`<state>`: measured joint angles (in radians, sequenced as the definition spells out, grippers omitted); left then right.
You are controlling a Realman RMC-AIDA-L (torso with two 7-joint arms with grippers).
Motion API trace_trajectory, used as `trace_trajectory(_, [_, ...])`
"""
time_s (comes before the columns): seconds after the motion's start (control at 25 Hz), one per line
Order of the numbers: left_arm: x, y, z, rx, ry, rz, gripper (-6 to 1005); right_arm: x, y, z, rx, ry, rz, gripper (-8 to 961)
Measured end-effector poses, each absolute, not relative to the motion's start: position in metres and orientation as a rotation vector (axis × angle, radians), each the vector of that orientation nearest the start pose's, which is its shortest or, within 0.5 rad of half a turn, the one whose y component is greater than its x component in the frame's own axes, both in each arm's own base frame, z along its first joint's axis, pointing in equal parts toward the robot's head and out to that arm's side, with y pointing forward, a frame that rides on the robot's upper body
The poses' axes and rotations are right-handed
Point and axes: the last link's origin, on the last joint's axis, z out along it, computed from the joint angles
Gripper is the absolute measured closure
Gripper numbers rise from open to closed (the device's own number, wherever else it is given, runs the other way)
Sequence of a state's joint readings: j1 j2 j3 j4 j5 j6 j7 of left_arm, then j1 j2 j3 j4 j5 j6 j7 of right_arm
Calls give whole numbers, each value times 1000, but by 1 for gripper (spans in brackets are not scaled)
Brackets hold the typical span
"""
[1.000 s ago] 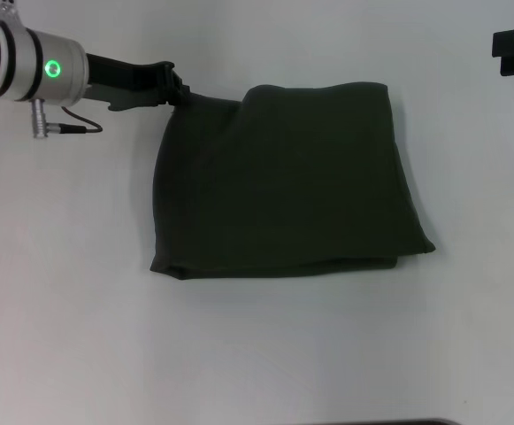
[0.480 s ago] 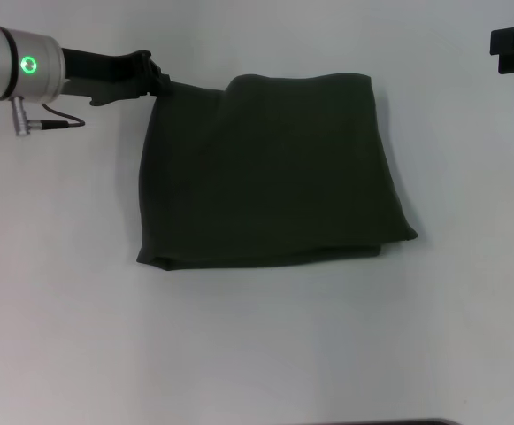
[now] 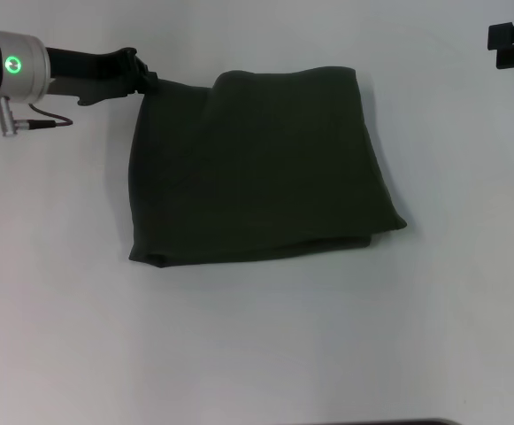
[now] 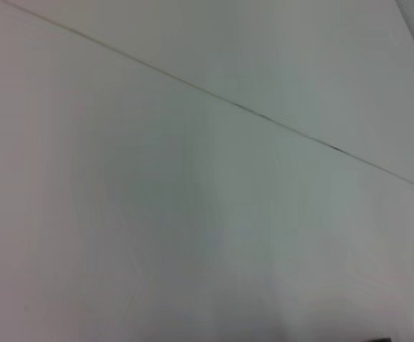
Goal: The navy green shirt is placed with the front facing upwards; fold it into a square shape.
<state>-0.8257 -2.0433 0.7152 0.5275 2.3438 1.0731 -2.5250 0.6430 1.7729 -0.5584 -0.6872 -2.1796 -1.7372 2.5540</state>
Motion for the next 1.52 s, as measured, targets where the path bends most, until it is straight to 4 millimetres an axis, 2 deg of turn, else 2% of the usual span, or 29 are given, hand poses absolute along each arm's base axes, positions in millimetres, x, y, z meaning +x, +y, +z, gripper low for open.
trace_trajectory(0.44, [-244,427,-16,-2057,-1767,-403,935,274,366,136,-2221,1943,588,499])
trace_trajectory(0.88, [-244,428,-15,-2054,-1767,-400,687,274,366,136,-2220,1943,588,499])
trace_trajectory(1.52, [-236,430,-24,-2082,-1734,-374,703,276,365,136,-2216,1947,586,499])
